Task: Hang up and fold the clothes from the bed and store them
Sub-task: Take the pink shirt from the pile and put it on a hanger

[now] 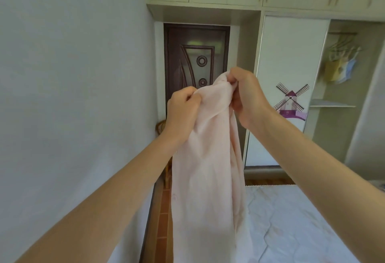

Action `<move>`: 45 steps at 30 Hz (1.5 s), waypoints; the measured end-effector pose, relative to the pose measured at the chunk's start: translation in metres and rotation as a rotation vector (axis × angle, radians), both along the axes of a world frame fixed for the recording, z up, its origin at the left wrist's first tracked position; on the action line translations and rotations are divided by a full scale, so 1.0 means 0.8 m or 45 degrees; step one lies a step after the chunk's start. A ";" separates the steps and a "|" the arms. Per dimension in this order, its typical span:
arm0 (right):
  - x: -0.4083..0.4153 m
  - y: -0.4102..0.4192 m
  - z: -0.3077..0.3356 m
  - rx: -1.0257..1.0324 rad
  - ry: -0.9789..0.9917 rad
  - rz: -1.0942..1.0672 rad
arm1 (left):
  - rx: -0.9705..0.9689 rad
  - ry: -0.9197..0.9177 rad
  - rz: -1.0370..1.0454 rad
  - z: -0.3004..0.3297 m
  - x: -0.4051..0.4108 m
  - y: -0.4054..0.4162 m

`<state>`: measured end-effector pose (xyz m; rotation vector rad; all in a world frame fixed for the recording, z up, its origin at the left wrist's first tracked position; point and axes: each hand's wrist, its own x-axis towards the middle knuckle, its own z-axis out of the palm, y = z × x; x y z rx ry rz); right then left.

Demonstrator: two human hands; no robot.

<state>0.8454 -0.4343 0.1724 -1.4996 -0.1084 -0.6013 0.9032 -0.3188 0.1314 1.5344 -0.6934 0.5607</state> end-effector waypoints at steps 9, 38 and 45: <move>0.182 -0.095 -0.014 -0.114 0.012 0.119 | 0.081 0.052 -0.009 -0.014 0.185 -0.092; 0.765 -0.258 -0.046 -0.043 0.138 0.129 | 0.162 0.206 -0.057 -0.051 0.736 -0.222; 0.887 -0.294 -0.042 -0.028 0.114 0.030 | 0.231 0.204 -0.123 -0.039 0.867 -0.260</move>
